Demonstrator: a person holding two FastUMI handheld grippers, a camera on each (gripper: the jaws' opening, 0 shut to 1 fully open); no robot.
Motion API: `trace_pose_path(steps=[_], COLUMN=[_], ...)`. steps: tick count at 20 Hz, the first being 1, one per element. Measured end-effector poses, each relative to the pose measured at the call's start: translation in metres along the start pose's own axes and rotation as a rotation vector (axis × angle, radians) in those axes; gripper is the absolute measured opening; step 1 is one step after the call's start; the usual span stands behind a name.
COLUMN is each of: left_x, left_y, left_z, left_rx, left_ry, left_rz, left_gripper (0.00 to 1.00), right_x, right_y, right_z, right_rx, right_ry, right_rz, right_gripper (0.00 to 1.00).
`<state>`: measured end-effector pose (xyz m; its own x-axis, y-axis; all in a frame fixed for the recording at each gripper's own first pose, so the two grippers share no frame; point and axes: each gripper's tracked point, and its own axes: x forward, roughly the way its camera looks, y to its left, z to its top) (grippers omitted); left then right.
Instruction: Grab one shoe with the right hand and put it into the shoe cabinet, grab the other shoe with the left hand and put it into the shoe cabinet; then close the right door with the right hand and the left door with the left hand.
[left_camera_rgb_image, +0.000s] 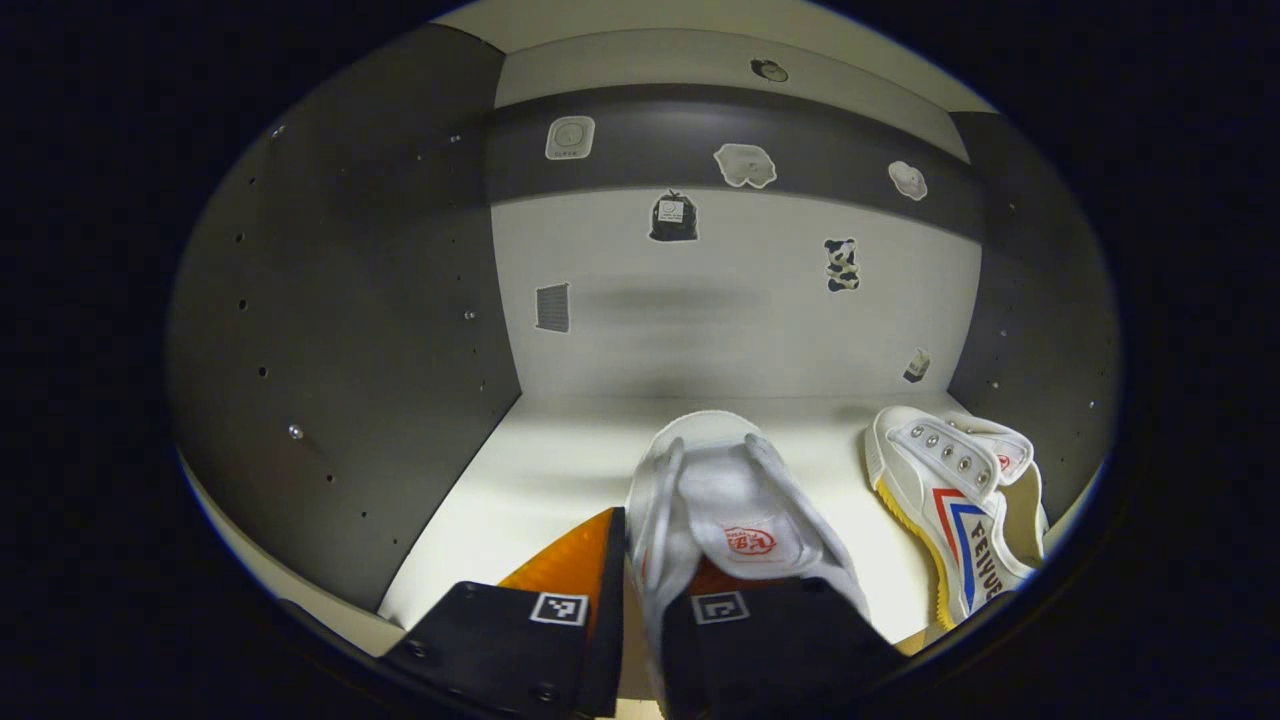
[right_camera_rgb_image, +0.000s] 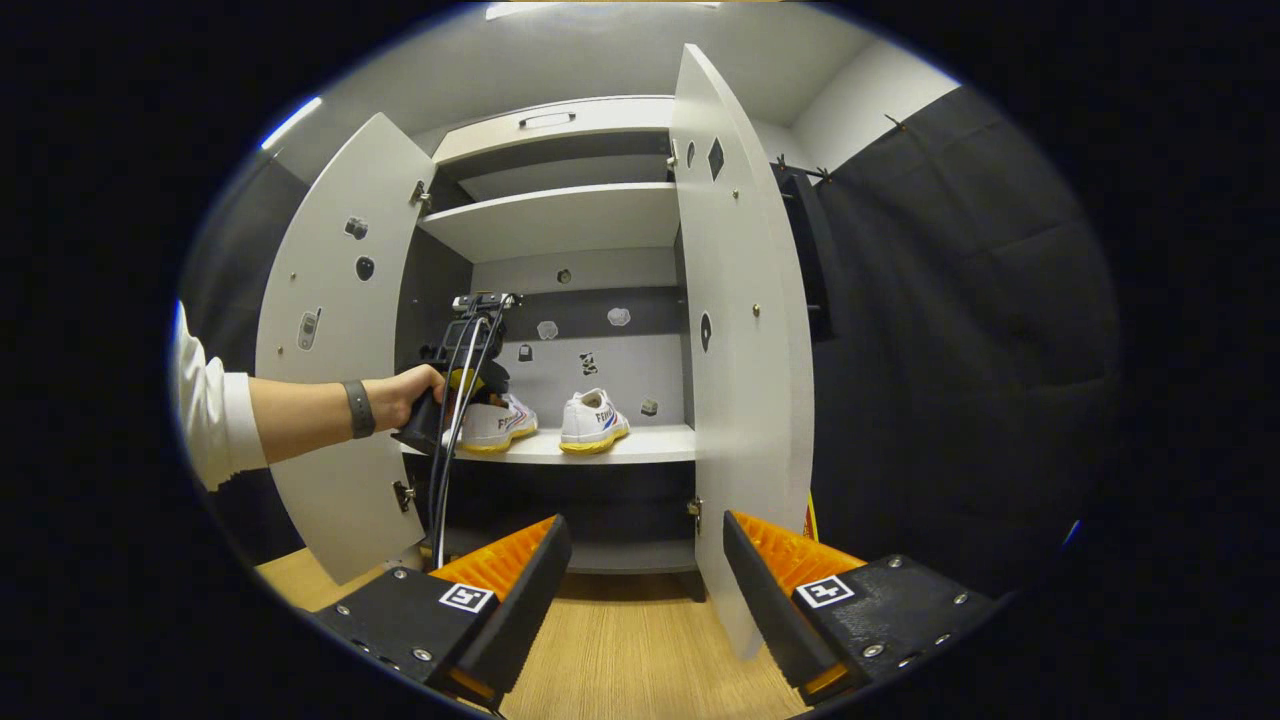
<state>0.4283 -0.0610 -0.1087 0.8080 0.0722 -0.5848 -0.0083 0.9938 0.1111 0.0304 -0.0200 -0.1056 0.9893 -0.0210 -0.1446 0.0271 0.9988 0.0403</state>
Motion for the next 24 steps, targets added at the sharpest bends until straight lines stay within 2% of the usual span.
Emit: trace_pose_path(steps=[2, 4, 5, 6, 8, 9, 12, 14, 20, 21, 22, 24], left_x=[-0.010, -0.021, -0.025, -0.033, -0.044, -0.053, -0.082, -0.108, -0.200, -0.213, -0.229, -0.257], left_y=[0.000, 0.009, 0.012, 0.015, 0.013, 0.013, 0.021, 0.015, 0.016, 0.018, 0.018, 0.019], left_z=[0.003, 0.012, 0.010, 0.007, 0.007, 0.007, 0.012, 0.014, 0.013, 0.010, 0.004, -0.010], left_rx=[0.047, 0.083, 0.077, 0.053, -0.012, -0.027, 0.009, 0.025, -0.012, -0.014, -0.011, -0.008], left_ry=[-0.032, -0.089, -0.088, -0.088, -0.106, -0.116, -0.193, -0.254, -0.402, -0.430, -0.446, -0.480], left_rz=[0.010, 0.037, 0.043, 0.040, -0.018, -0.031, -0.026, -0.052, -0.107, -0.109, -0.112, -0.114], left_gripper=[0.54, 0.70, 0.85, 0.87, 0.88, 0.93, 0.96, 0.97, 0.95, 0.96, 0.96, 0.95], right_x=[0.003, 0.002, 0.002, 0.003, 0.002, 0.002, 0.001, 0.001, -0.003, -0.004, -0.004, -0.006], right_y=[0.004, 0.011, 0.014, 0.016, 0.018, 0.019, 0.022, 0.022, 0.026, 0.028, 0.030, 0.035], right_z=[-0.004, -0.007, -0.007, -0.007, -0.006, -0.005, -0.001, 0.001, 0.011, 0.014, 0.017, 0.024], right_rx=[0.013, 0.027, 0.031, 0.032, 0.031, 0.032, 0.044, 0.045, 0.037, 0.033, 0.032, 0.021], right_ry=[0.010, 0.017, 0.018, 0.018, 0.015, 0.014, 0.007, 0.005, -0.016, -0.019, -0.027, -0.043], right_rz=[0.011, 0.030, 0.038, 0.044, 0.053, 0.056, 0.067, 0.071, 0.089, 0.094, 0.101, 0.114], right_gripper=[0.94, 0.94, 0.94, 0.94, 0.94, 0.94, 0.94, 0.94, 0.94, 0.90, 0.94, 0.94])
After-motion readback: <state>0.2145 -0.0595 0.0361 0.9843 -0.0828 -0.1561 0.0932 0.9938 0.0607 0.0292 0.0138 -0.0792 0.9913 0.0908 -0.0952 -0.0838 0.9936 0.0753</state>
